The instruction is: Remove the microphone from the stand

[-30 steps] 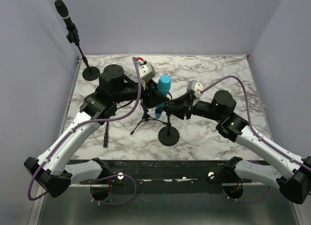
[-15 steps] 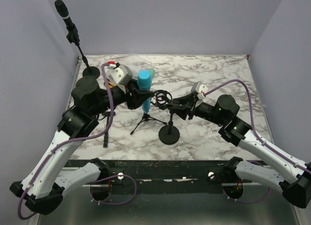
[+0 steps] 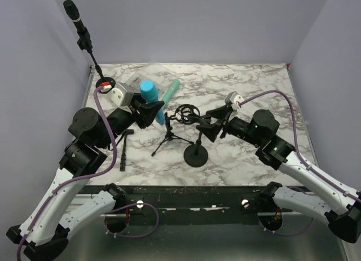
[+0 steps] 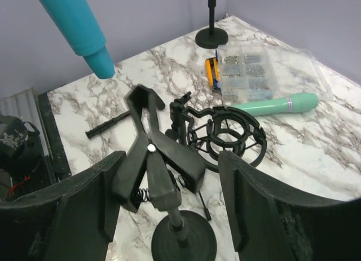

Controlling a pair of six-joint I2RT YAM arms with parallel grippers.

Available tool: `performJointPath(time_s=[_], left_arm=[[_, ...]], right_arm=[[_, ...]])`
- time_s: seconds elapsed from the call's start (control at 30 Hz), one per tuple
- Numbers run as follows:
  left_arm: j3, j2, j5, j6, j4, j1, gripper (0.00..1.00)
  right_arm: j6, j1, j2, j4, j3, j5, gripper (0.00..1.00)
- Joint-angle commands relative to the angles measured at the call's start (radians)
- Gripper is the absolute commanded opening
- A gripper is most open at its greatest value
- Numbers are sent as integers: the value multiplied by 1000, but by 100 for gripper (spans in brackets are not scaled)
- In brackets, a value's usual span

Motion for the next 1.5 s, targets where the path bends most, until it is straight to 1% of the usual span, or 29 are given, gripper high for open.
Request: performJointPath(time_s=[0.0,0.03,0.13,0.2,0.27,0.47,0.53,0.6,0.73,0.83,0.9,1.07,1.17,1.23,1.4,1.47], left_arm=[[24,20,-35,-38,24,9,0],[42,36,-35,-45,3,10,0],[69,54,-33,-60,-27,13,0],[46,39,-39,-65,3,17,0],[20,23,-42,-68,37,21,0],[-1,15,-20,-75,75,23,0],[-16,9,-18,-101,100,24,0],[-26,5,-2,-138,122,24,0],[-62,-3,72,-167,193,27,0],[-63,10,111,-177,200,26,0],[-69,18,131,-177,209,26,0],[-59,34,202,-174,201,29,0],[-46,47,235,-177,189,27,0],[-30,60,259,-180,174,28,0],[-21,59,285,-187,171,28,0],[-26,54,288,-187,178,29,0]], right_arm=[[68,-3,-1,-145,66,82,78],[78,-3,2,-184,88,91,83],[96,-3,7,-229,142,121,96],[94,-3,23,-280,203,140,100],[98,-2,29,-337,263,154,100],[138,-2,33,-384,366,133,100],[155,-3,68,-400,417,90,100],[178,-2,110,-390,465,13,100],[236,-1,215,-304,537,-176,99],[282,8,303,-233,570,-316,93],[299,31,343,-192,577,-354,86],[284,66,381,-63,529,-381,71],[267,72,399,-47,532,-372,64],[260,80,407,-17,527,-373,62],[241,105,458,-13,562,-407,50],[225,117,471,-28,577,-398,40]])
